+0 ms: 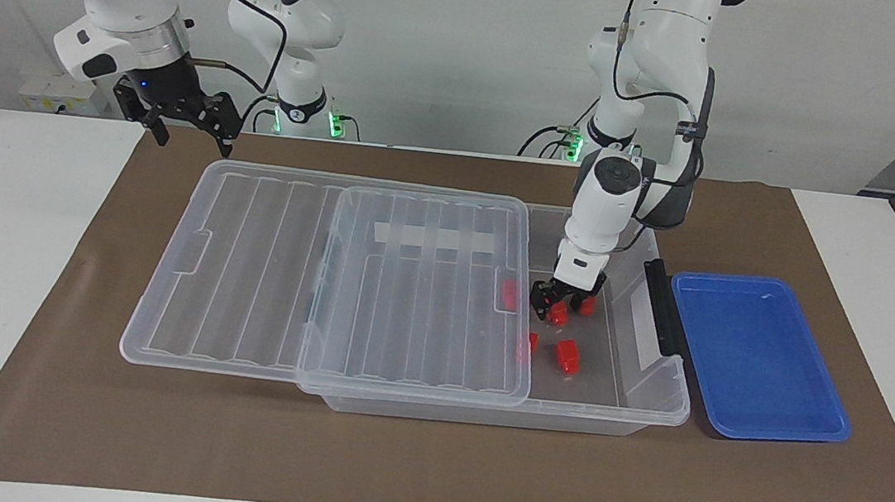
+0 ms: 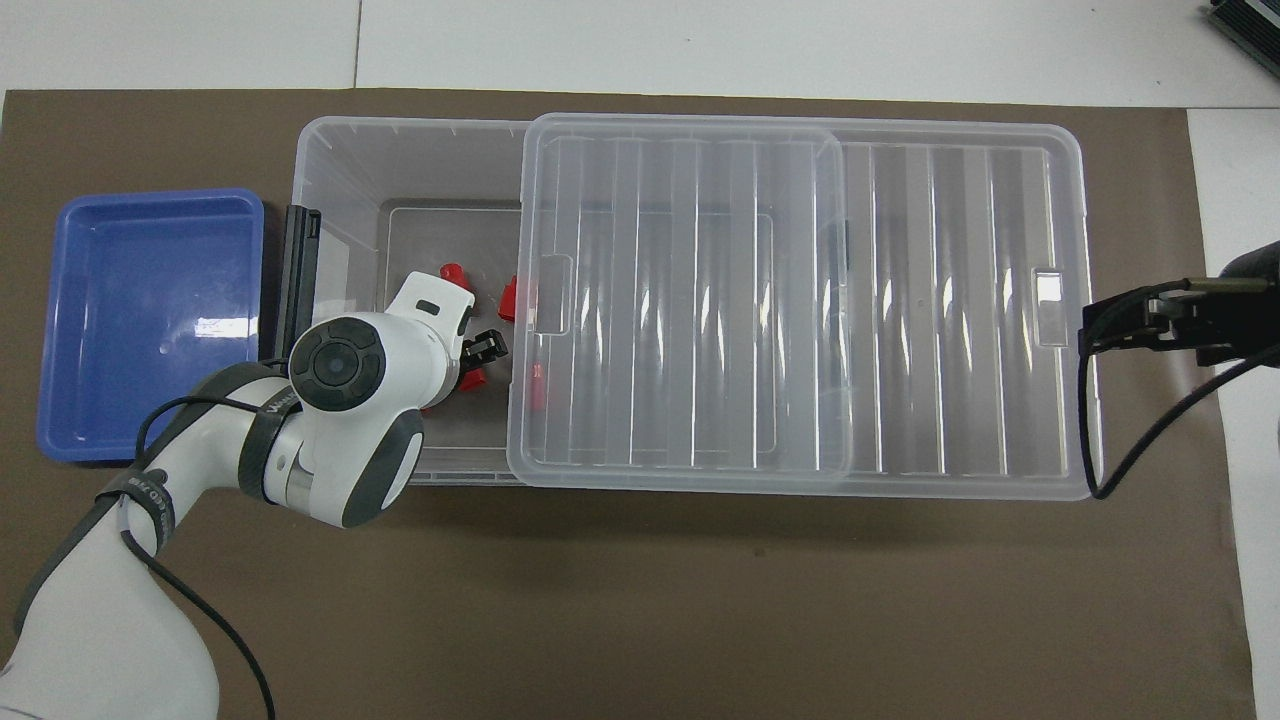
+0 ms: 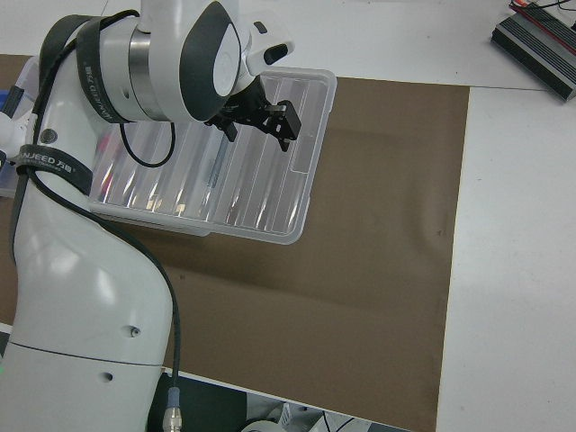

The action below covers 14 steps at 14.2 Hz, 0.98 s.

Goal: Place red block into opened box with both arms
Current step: 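Withdraw the left gripper back over the blue tray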

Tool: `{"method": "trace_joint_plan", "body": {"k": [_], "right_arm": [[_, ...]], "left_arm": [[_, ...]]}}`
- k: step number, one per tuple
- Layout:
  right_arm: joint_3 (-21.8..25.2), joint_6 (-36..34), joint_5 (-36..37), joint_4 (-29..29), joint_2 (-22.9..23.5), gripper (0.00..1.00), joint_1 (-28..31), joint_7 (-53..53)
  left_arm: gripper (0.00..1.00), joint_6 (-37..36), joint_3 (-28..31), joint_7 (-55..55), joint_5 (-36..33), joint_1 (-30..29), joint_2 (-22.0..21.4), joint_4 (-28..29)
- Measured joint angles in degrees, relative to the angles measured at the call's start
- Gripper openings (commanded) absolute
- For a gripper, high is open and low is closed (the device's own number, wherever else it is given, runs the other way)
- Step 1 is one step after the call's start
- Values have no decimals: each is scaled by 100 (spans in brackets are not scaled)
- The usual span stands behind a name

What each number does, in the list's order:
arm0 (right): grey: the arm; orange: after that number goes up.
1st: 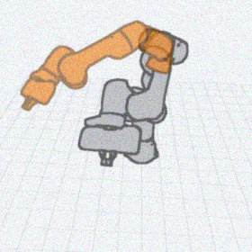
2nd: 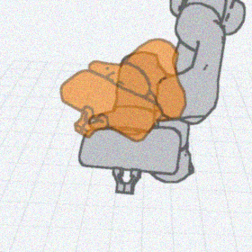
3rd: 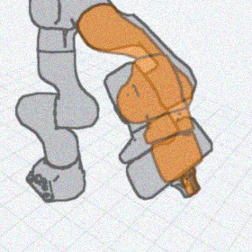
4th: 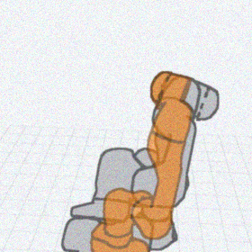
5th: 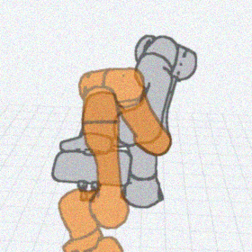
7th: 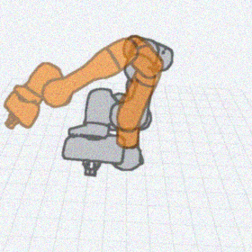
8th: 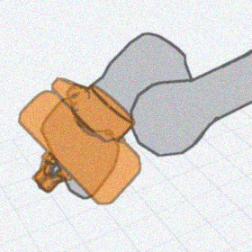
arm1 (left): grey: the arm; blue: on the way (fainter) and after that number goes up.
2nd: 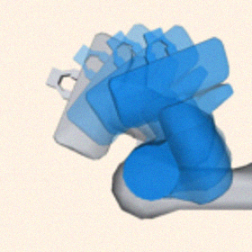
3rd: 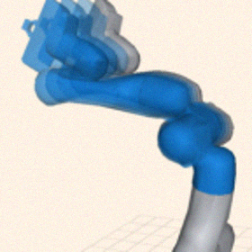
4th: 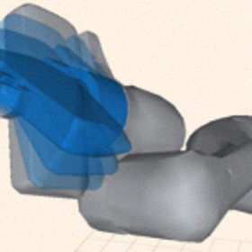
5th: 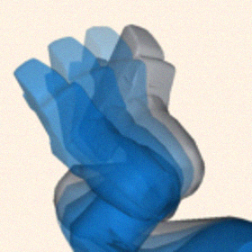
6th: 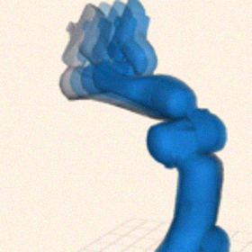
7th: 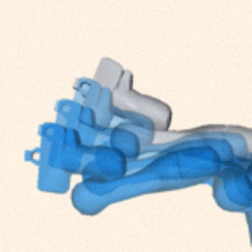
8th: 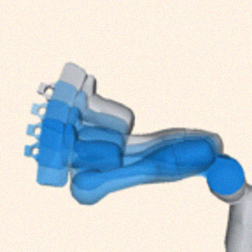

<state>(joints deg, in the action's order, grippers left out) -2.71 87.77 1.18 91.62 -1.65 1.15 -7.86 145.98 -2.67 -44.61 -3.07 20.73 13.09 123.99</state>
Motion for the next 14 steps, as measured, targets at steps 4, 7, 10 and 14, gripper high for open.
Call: {"method": "trace_joint_plan", "body": {"k": [4,7,10,14], "right_arm": [[-1,0,0,0,-3,100,0,0],[-2,0,0,0,-3,100,0,0],[-2,0,0,0,-4,99,0,0],[1,115,0,4,-5,20,0,0]], "left_arm": [[77,0,1,-1,0,0,0,-6],[77,-3,1,-34,0,0,0,-33],[77,-198,-15,-88,-1,4,-1,-208],[77,-939,-34,-107,-1,8,-30,-687]]}}
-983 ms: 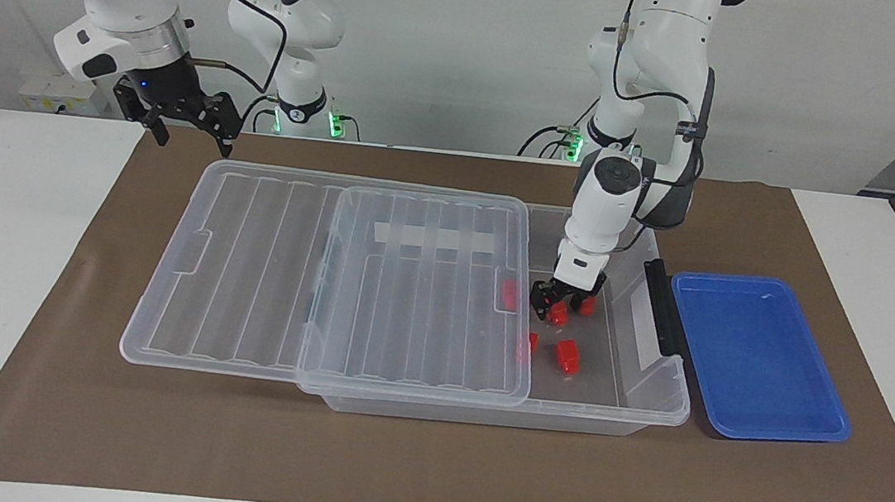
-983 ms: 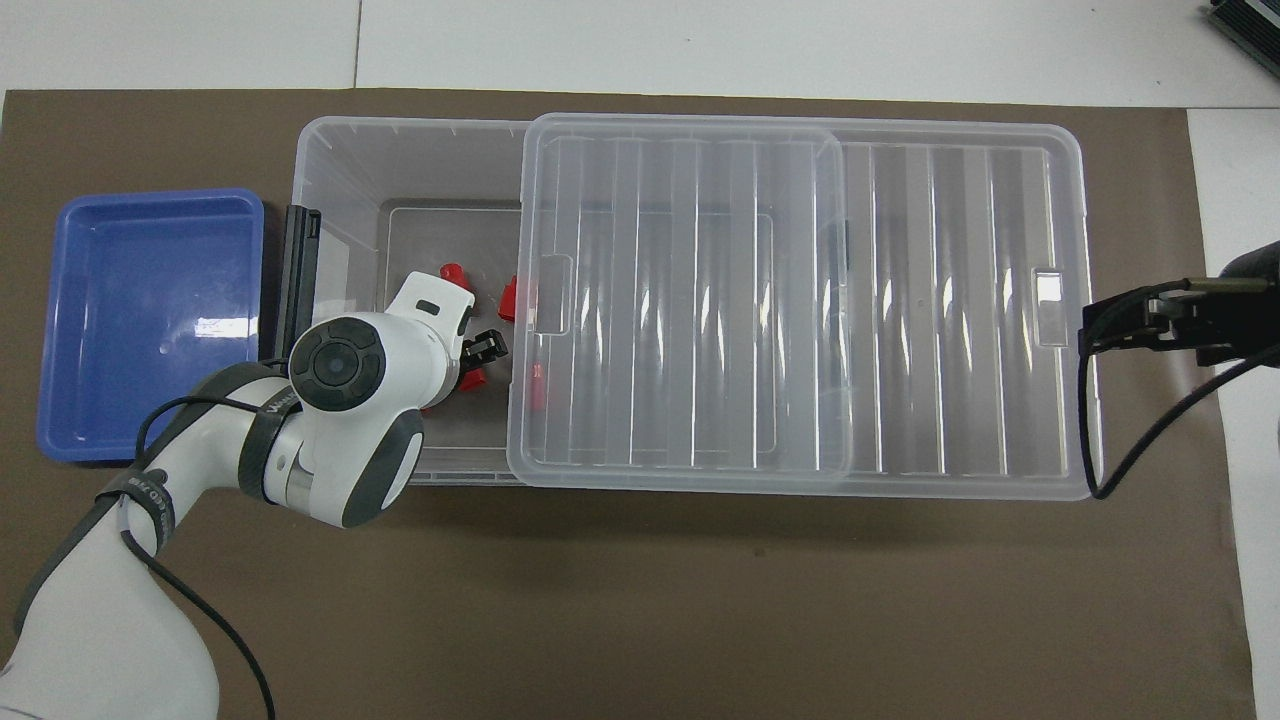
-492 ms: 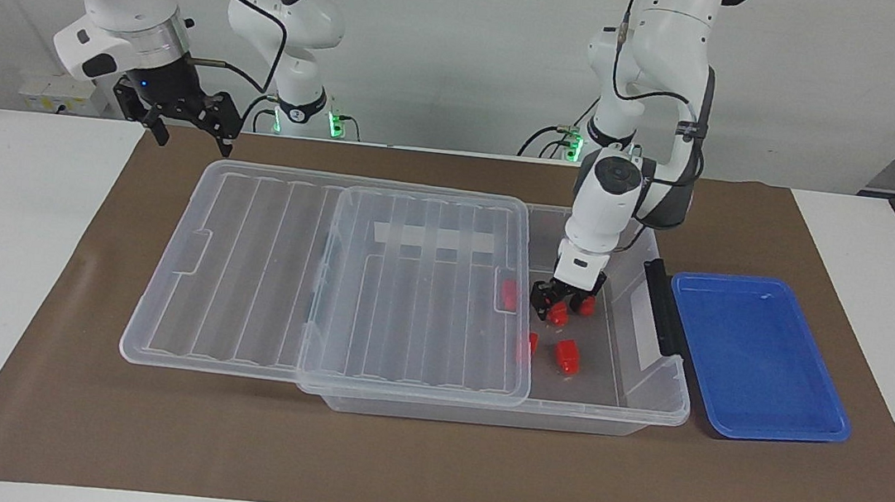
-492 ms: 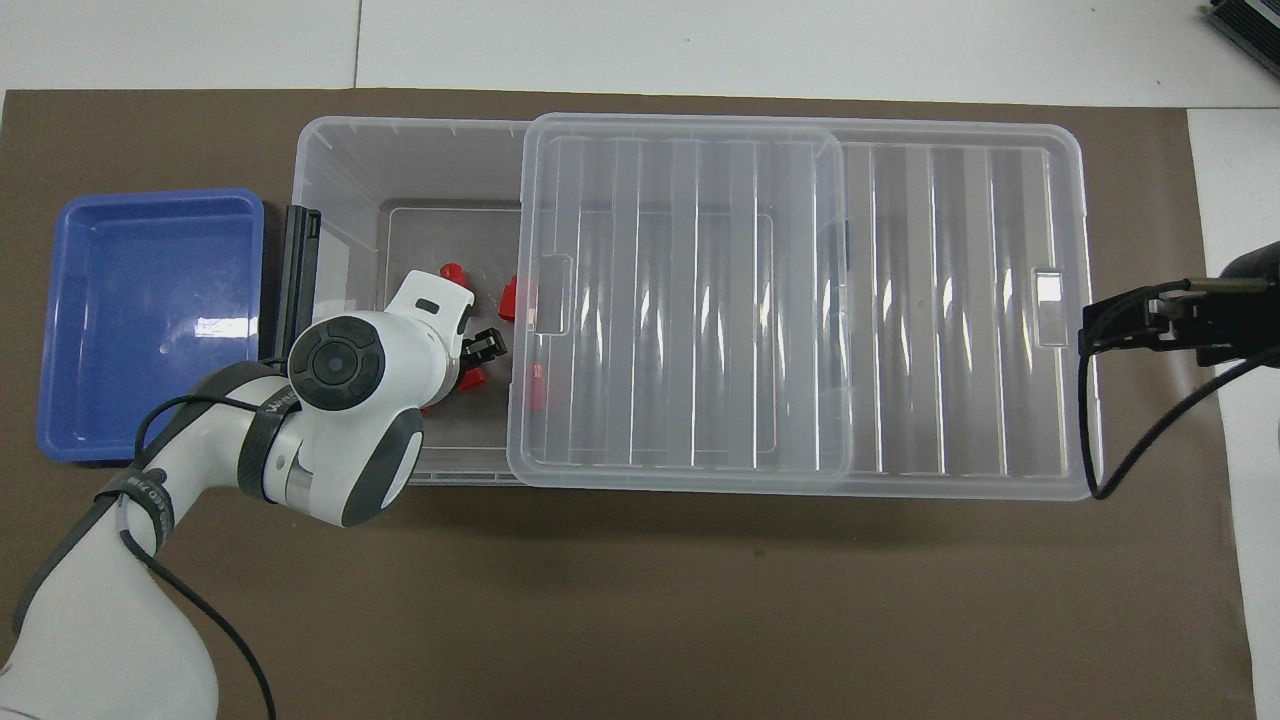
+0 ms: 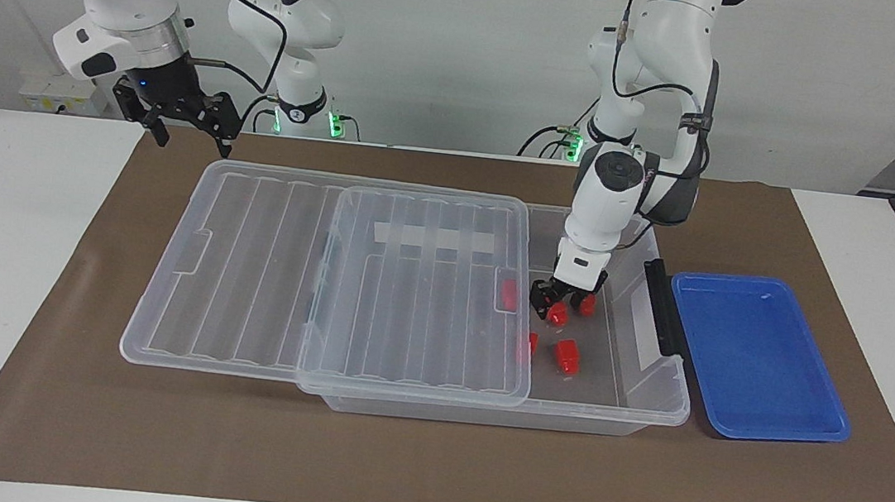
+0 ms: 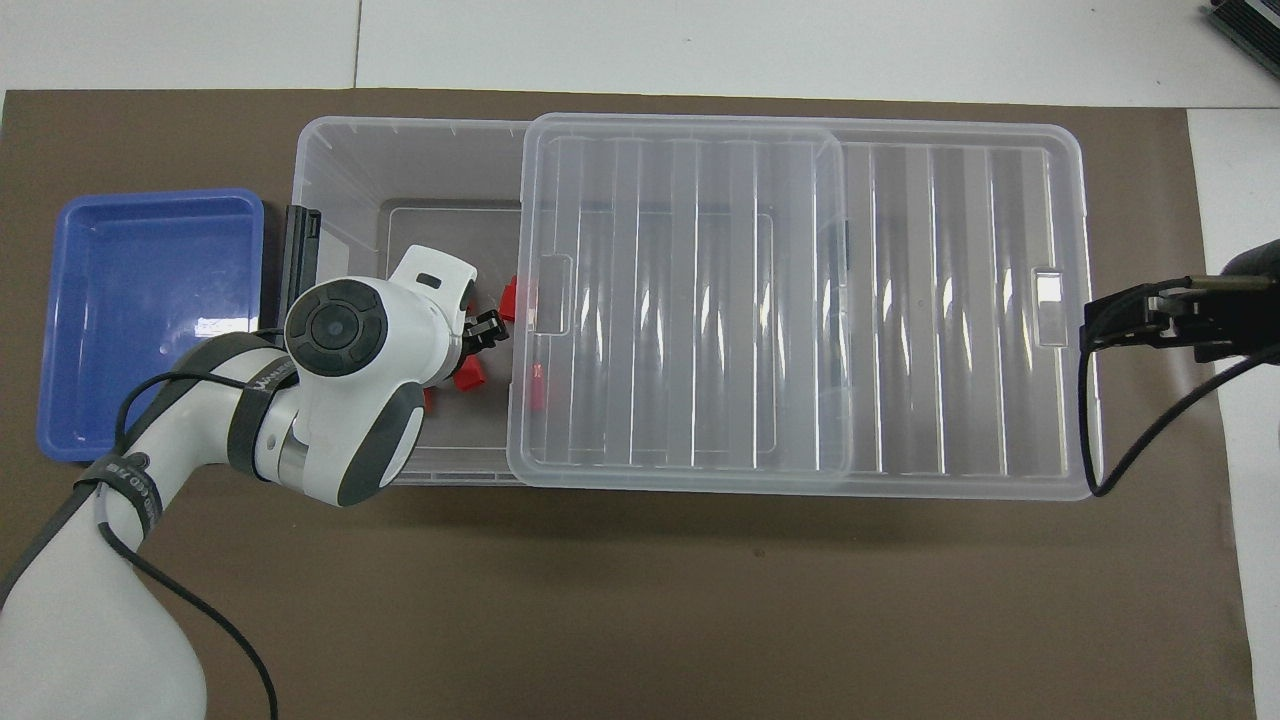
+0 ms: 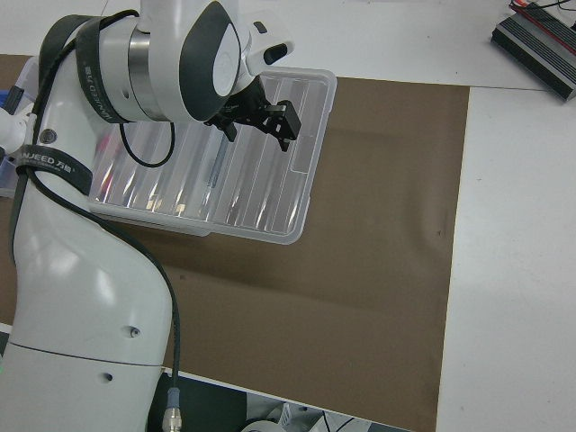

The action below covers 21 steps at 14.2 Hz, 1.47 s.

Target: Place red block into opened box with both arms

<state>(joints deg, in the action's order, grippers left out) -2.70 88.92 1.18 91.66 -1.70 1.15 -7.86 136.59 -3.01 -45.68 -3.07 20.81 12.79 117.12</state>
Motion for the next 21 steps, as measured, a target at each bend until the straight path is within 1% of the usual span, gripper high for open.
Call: {"method": "trace_joint_plan", "body": {"k": [1,4,6,7,8,10,12,14,16,18,21], "right_arm": [[2,82,0,12,2,0,2,0],[19,370,0,172,6,0,49,0],[22,736,0,368,13,0,168,0],[24,963,0,481,18,0,238,6],[26,1181,0,592,30,0,304,30],[31,1568,0,764,100,0,394,51],[32,1906,0,844,273,0,498,59],[35,2180,0,863,499,0,615,114],[36,2454,0,867,734,0,718,256],[37,2710,0,866,957,0,769,324],[34,3014,0,863,1228,0,777,416]], "left_arm": [[77,-213,1,0,0,0,-30,-113],[77,-1017,20,0,-1,-7,-267,-437],[77,-1867,60,18,-1,-13,-473,-838],[82,-2339,84,92,-2,-15,-549,-1111],[100,-2768,113,252,-9,-25,-605,-1405],[100,-3438,189,942,-33,-196,-673,-1931],[100,-3920,234,2069,-35,-692,-804,-2273],[100,-4187,268,3265,-34,-1319,-1090,-2366],[100,-4266,284,4015,-33,-1778,-1369,-2348],[100,-4276,269,4157,-32,-1861,-1451,-2305],[100,-4276,164,4156,-32,-1822,-1436,-2264]]}}
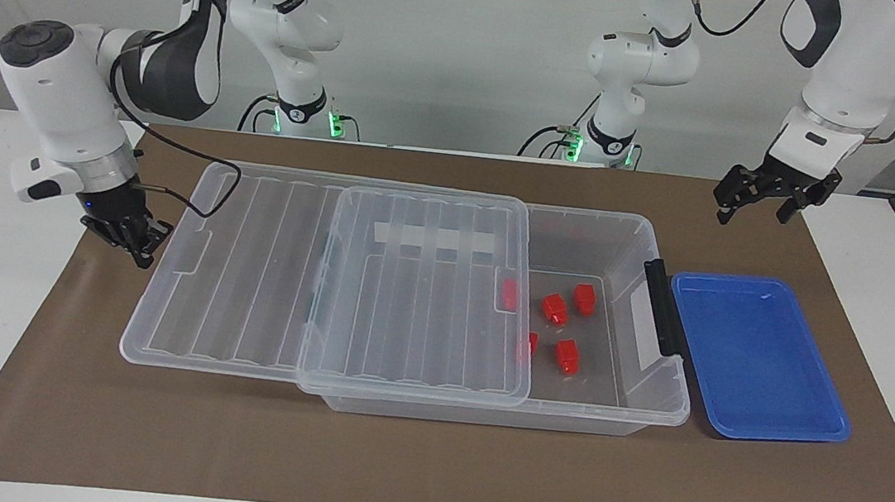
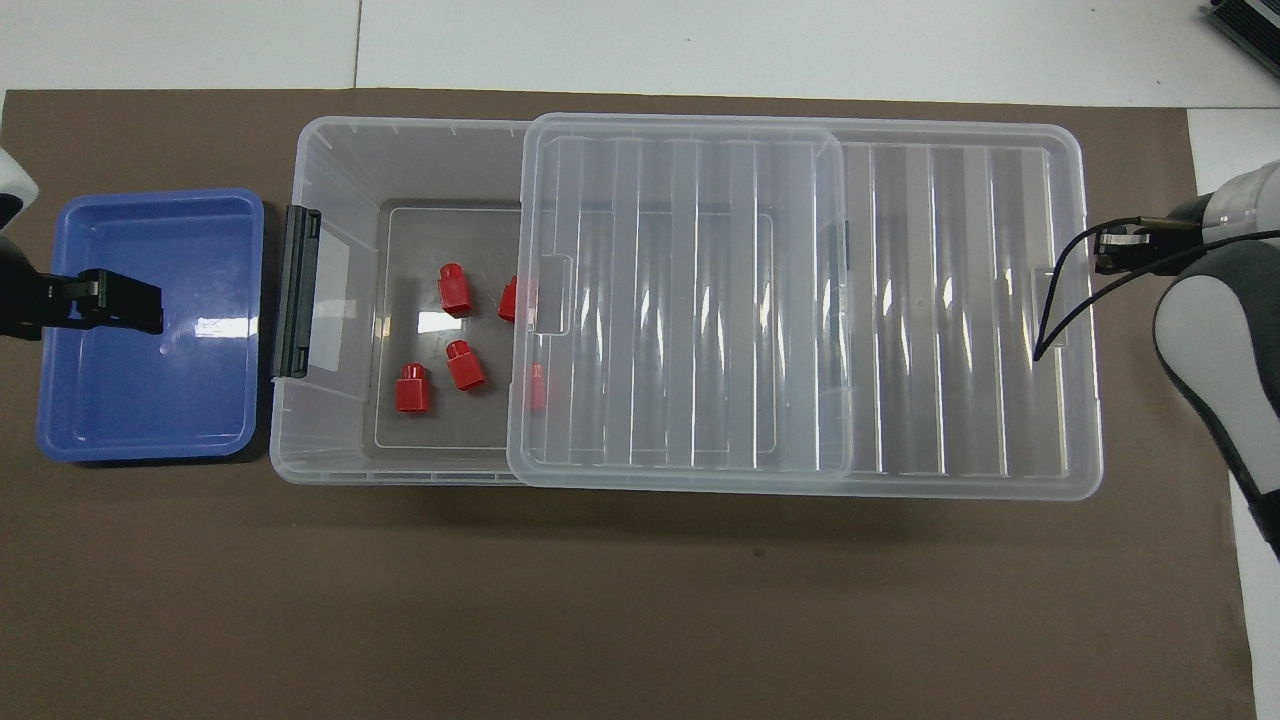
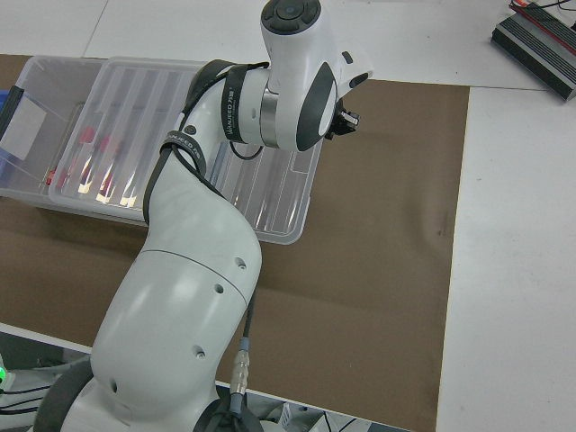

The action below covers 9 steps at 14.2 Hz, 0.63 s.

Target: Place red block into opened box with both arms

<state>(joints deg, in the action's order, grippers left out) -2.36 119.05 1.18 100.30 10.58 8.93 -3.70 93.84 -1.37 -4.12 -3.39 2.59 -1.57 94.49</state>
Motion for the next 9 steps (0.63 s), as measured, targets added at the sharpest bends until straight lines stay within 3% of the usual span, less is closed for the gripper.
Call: {"method": "trace_joint_plan", "body": {"k": [5,9], "right_arm": [[-42,10,0,-16,43,0,-61,15],[-64,1,0,-16,43,0,-157,129]], "left_arm": [[100,-126,31,96,0,-5,0,-53],[100,-693,1,205,0,1,338,-838]]}}
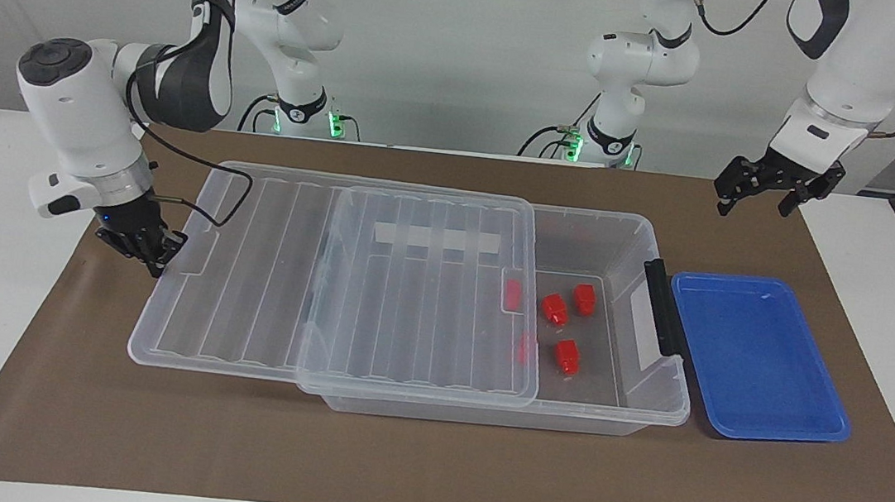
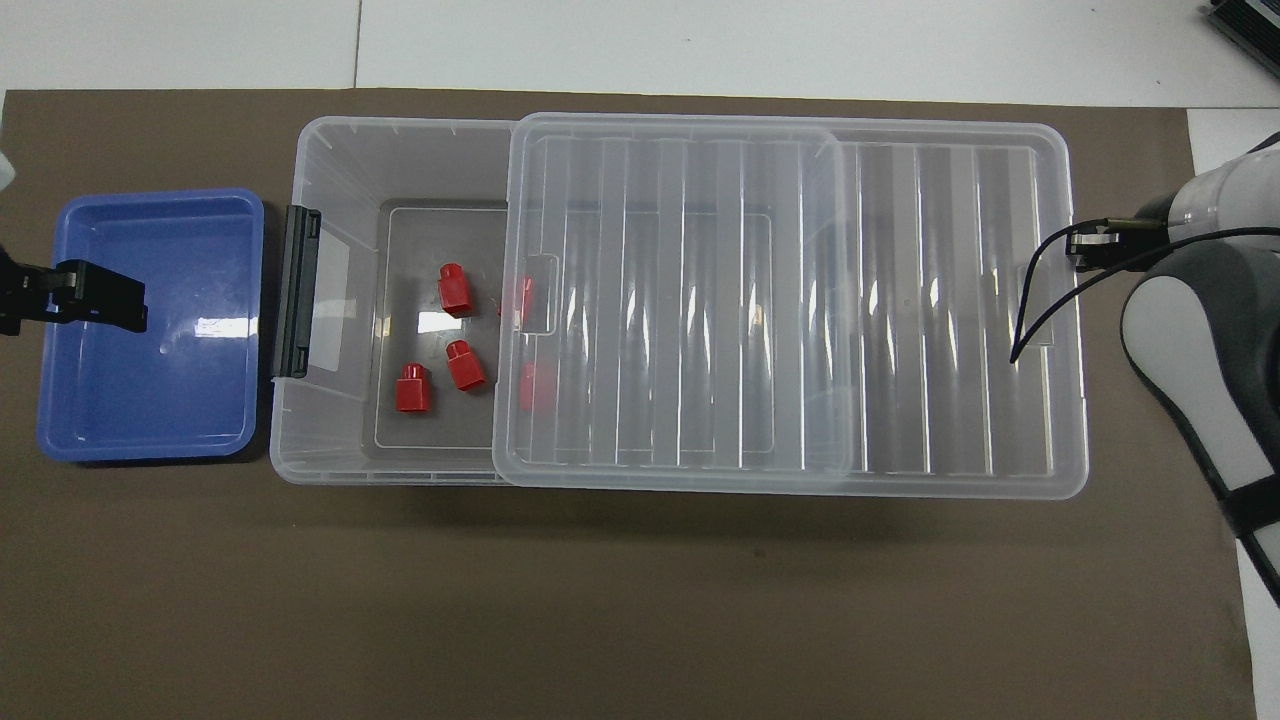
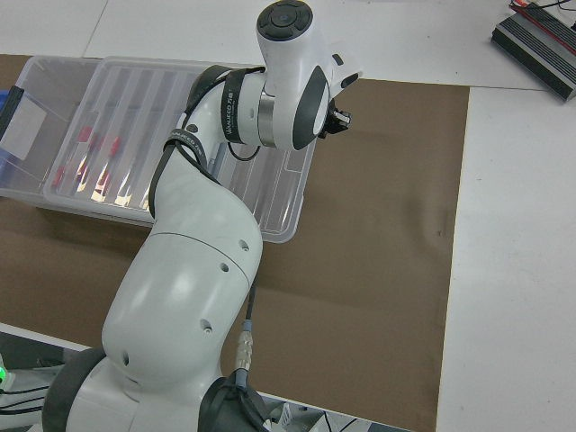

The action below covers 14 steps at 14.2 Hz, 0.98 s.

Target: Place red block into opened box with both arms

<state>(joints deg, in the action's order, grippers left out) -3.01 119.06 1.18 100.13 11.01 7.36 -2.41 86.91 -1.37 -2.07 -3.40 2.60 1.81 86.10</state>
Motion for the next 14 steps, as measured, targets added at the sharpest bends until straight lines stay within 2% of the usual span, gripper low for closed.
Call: {"method": "trace_joint_plan", "body": {"k": [5,11,14], "right_arm": [[-5,-42,0,0,0,0,-231,347],[-10,-230,0,-3,-1,0,-743,386],[-16,-303,0,-5,-2,0,-995,413]], "left_arm": [[100,-757,-40,103,0,2,655,-1114],[100,-789,-24,116,0,0,613,-1099],[100,-724,-13,116,0,-2,499,-883]]}}
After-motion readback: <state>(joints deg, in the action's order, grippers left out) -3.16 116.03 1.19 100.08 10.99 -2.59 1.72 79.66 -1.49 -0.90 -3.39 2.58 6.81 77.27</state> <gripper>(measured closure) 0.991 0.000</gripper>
